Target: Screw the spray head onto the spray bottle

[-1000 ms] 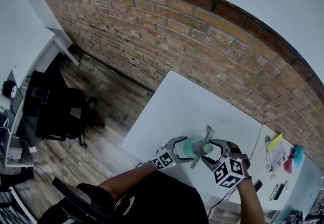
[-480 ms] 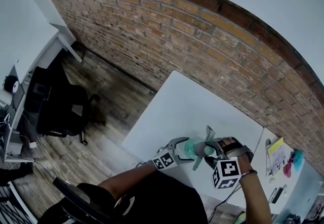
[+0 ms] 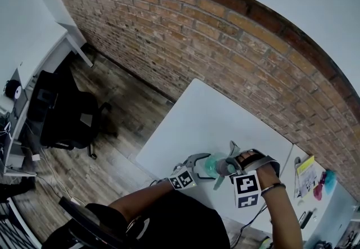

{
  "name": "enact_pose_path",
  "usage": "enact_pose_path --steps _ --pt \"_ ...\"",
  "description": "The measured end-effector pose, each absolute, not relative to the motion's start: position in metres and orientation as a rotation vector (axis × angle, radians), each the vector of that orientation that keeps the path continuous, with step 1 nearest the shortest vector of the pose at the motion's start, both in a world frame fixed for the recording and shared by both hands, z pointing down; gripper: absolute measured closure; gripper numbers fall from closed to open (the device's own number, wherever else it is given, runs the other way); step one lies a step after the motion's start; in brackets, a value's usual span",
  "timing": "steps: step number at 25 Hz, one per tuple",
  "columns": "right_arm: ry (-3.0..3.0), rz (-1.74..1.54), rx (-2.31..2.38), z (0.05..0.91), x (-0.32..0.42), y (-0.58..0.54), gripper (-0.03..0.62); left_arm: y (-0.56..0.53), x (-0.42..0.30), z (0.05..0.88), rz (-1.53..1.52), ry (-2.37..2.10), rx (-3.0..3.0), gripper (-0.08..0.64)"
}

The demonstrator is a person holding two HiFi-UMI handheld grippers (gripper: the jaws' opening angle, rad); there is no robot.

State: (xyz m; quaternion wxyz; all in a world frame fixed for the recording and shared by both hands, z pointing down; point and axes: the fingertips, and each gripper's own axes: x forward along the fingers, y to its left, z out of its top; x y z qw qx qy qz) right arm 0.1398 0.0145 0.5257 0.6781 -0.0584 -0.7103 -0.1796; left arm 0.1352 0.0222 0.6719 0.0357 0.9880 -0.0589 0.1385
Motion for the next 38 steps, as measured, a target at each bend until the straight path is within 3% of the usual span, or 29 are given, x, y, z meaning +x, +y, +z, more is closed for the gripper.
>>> enact_pose_path --steps 21,38 --pt "-1.738 -0.031 0.087 0.547 0.134 0.015 0.328 0.02 0.146 0.658 0.399 -0.15 3.075 0.095" --pt "-1.804 0.486 0.87 0.541 0.138 0.002 0.327 0.018 0.147 0.65 0.379 -0.154 3.072 0.095"
